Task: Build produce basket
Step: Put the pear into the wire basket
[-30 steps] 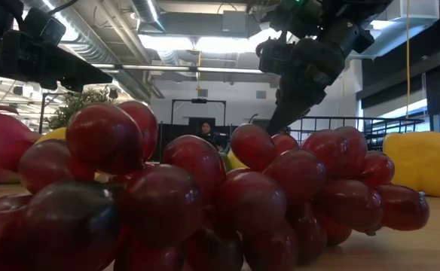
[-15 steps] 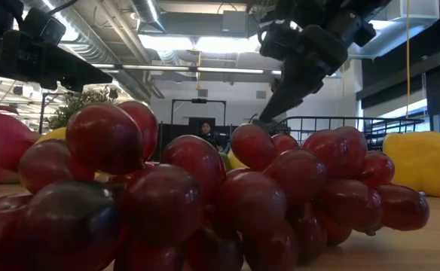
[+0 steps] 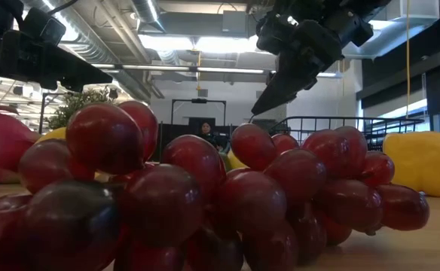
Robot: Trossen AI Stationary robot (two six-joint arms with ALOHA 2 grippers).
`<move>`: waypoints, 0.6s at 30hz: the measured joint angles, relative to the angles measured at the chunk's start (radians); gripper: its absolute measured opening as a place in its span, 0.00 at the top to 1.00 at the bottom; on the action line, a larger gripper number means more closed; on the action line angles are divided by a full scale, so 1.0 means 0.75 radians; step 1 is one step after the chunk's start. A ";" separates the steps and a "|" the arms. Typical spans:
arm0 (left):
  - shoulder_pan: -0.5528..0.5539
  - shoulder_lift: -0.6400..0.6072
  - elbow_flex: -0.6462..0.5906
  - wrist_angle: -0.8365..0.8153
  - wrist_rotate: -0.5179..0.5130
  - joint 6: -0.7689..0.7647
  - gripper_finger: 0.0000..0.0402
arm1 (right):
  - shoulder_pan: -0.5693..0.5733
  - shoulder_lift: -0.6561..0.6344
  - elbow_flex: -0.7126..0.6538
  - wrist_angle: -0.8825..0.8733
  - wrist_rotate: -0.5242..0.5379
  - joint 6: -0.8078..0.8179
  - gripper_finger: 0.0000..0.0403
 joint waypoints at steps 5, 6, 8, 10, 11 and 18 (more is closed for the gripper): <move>0.000 0.000 0.000 0.000 0.000 0.000 0.47 | 0.000 0.000 0.000 -0.001 0.001 0.002 0.68; 0.000 0.000 0.000 0.000 0.000 0.000 0.47 | 0.000 0.001 0.000 -0.001 0.001 0.002 0.68; 0.000 0.000 0.000 0.000 0.000 0.000 0.47 | 0.000 0.011 0.000 0.007 0.001 0.001 0.68; 0.000 0.000 0.000 0.000 0.000 0.001 0.47 | 0.000 0.028 0.000 0.020 0.001 0.001 0.68; 0.000 0.000 0.000 0.000 0.000 0.001 0.47 | 0.000 0.038 0.000 0.036 0.001 0.001 0.68; 0.000 0.001 0.000 0.000 -0.001 0.001 0.47 | 0.000 0.076 -0.001 0.057 0.001 -0.004 0.68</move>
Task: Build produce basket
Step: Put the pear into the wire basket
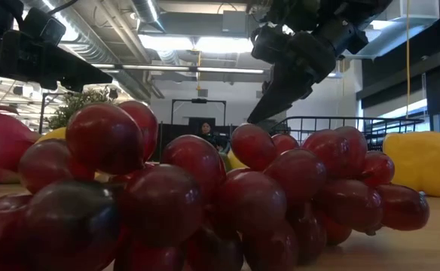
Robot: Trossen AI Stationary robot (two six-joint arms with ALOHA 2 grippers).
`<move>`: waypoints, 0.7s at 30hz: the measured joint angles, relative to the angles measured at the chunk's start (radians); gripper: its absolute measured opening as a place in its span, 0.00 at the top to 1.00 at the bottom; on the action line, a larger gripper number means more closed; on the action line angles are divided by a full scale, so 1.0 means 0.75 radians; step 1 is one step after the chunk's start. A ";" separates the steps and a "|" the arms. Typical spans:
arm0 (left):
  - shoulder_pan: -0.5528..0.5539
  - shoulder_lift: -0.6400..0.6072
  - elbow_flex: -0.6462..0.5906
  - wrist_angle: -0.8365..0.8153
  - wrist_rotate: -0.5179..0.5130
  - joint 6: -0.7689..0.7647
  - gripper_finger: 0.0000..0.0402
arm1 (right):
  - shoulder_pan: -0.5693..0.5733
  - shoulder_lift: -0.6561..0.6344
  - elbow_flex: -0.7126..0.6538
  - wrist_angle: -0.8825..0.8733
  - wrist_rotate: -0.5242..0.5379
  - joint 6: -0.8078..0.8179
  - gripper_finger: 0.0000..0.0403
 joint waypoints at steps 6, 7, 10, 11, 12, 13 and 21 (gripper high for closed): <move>0.000 0.000 0.000 0.000 0.000 0.001 0.47 | 0.000 0.000 0.000 0.002 0.002 -0.001 0.71; 0.000 0.000 0.000 0.000 0.000 0.001 0.47 | 0.000 0.000 0.000 0.002 0.002 -0.001 0.72; 0.000 0.000 0.000 0.000 0.000 0.001 0.47 | 0.000 0.004 0.000 0.002 0.002 -0.001 0.76; 0.000 0.000 0.000 0.000 0.000 0.001 0.47 | 0.000 0.004 0.000 0.002 0.001 -0.001 0.78; 0.000 0.000 0.000 0.000 0.000 0.001 0.47 | 0.000 0.004 0.000 0.002 0.001 -0.001 0.79; 0.000 0.000 0.000 0.000 0.000 0.001 0.47 | 0.000 0.004 0.000 0.002 0.001 -0.001 0.80; 0.000 0.000 0.000 0.000 0.000 0.001 0.47 | 0.000 0.004 0.000 0.002 0.028 -0.013 0.97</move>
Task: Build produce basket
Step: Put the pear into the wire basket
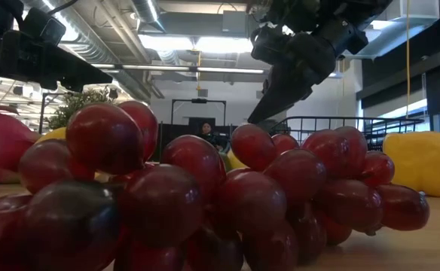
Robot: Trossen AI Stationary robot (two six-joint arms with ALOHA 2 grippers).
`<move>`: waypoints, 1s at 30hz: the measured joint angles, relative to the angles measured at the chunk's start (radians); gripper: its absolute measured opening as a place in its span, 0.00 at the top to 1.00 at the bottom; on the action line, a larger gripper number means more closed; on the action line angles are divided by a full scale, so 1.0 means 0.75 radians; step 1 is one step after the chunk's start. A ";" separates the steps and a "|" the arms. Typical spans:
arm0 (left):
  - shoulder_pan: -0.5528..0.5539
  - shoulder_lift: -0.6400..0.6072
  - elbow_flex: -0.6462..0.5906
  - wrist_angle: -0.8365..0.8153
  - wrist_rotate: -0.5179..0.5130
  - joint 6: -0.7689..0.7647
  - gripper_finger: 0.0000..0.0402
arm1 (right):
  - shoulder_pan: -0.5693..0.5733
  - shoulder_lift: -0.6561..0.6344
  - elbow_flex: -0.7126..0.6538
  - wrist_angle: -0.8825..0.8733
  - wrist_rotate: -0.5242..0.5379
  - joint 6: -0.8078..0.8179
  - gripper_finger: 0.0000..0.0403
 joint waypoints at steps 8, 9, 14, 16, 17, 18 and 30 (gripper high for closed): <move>0.000 0.000 0.000 0.000 0.000 0.000 0.47 | 0.031 -0.001 0.000 0.002 0.170 -0.022 1.00; 0.000 0.000 0.000 0.000 0.000 0.000 0.47 | 0.035 -0.001 0.000 0.002 0.171 -0.021 1.00; 0.000 0.000 0.000 0.000 0.001 -0.021 0.47 | 0.055 -0.002 0.013 -0.013 0.198 -0.003 1.00; 0.000 0.000 0.000 0.000 0.001 -0.069 0.47 | 0.062 -0.002 0.047 -0.060 0.233 0.011 1.00; 0.000 0.000 0.000 0.000 0.001 -0.078 0.47 | 0.066 -0.002 0.073 -0.103 0.259 0.012 1.00; 0.000 0.000 0.000 0.001 0.001 -0.080 0.47 | 0.069 -0.002 0.105 -0.156 0.290 0.012 1.00; 0.000 0.000 0.000 -0.001 0.006 -0.075 0.47 | 0.095 -0.005 0.610 -0.682 0.612 0.018 1.00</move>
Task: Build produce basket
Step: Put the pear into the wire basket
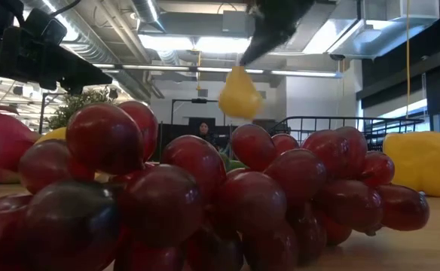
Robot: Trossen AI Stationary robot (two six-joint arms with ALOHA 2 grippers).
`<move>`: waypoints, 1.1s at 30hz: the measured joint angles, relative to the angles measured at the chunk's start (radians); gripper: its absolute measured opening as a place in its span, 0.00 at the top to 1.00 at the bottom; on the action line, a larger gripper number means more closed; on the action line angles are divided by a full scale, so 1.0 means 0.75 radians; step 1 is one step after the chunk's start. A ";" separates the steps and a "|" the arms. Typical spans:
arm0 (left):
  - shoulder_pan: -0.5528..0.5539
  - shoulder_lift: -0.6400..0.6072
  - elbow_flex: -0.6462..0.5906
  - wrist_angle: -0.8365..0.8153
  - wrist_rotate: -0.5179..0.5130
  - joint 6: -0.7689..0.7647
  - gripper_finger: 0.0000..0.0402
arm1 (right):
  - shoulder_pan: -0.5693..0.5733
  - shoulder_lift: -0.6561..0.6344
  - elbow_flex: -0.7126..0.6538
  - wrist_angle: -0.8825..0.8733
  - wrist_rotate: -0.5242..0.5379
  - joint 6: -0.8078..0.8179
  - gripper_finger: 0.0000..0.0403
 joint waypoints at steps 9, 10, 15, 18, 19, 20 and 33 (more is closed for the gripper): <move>0.000 0.108 0.222 -0.157 -0.148 0.040 0.47 | 0.000 0.000 0.213 -0.192 0.179 0.017 1.00; 0.000 0.144 0.258 -0.165 -0.175 0.040 0.47 | 0.000 0.000 0.234 -0.220 0.204 0.032 1.00; 0.000 0.364 0.438 -0.191 -0.273 0.073 0.47 | -0.005 0.000 0.346 -0.390 0.340 0.127 1.00; 0.000 0.526 0.560 -0.239 -0.292 0.073 0.47 | -0.006 -0.001 0.430 -0.518 0.443 0.212 1.00; 0.000 0.581 0.607 -0.273 -0.292 0.072 0.47 | -0.006 -0.003 0.457 -0.575 0.465 0.241 1.00; 0.000 0.637 0.655 -0.309 -0.292 0.067 0.47 | -0.006 -0.005 0.482 -0.637 0.483 0.271 1.00; 0.000 1.171 1.030 -0.615 -0.297 -0.043 0.47 | -0.279 -0.143 0.491 -0.818 0.431 0.355 1.00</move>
